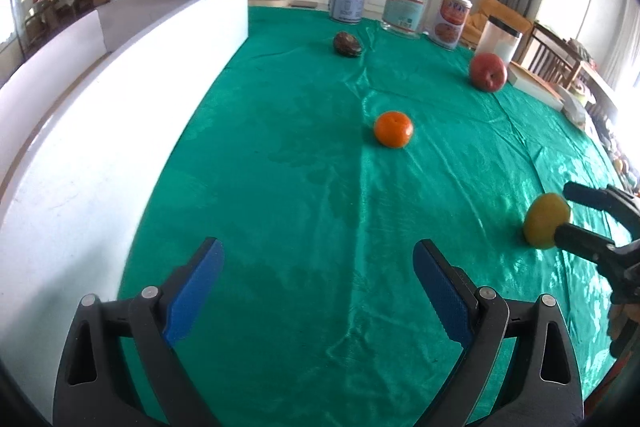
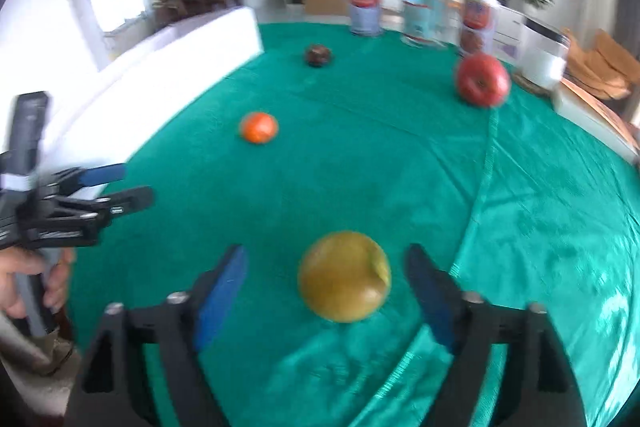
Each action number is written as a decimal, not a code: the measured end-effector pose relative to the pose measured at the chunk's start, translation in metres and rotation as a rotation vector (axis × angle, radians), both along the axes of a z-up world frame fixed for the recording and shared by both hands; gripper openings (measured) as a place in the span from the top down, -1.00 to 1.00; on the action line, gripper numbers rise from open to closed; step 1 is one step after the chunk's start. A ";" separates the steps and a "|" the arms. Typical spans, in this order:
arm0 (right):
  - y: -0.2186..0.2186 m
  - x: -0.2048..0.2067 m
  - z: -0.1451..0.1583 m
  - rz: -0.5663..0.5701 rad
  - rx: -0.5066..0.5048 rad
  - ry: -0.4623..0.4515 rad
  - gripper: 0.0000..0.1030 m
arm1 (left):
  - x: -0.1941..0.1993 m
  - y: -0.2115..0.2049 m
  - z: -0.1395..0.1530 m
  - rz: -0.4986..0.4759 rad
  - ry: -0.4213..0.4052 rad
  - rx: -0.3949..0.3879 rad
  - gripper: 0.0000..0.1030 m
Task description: Organize fruits
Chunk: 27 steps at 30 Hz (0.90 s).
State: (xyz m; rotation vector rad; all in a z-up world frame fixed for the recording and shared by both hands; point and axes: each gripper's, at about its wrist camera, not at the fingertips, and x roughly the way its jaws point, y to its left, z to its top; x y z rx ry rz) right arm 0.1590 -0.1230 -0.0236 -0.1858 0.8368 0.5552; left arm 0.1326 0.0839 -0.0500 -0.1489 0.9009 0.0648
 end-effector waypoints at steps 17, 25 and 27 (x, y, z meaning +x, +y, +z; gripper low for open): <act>-0.059 0.022 -0.060 0.525 -0.159 0.005 -1.00 | 0.033 0.003 -0.035 0.060 0.037 0.095 -0.91; -0.061 0.025 -0.060 0.526 -0.157 0.008 -1.00 | 0.037 0.004 -0.035 0.050 0.046 0.090 -0.99; -0.061 0.025 -0.061 0.526 -0.157 0.008 -1.00 | 0.037 0.004 -0.034 0.050 0.046 0.090 -0.99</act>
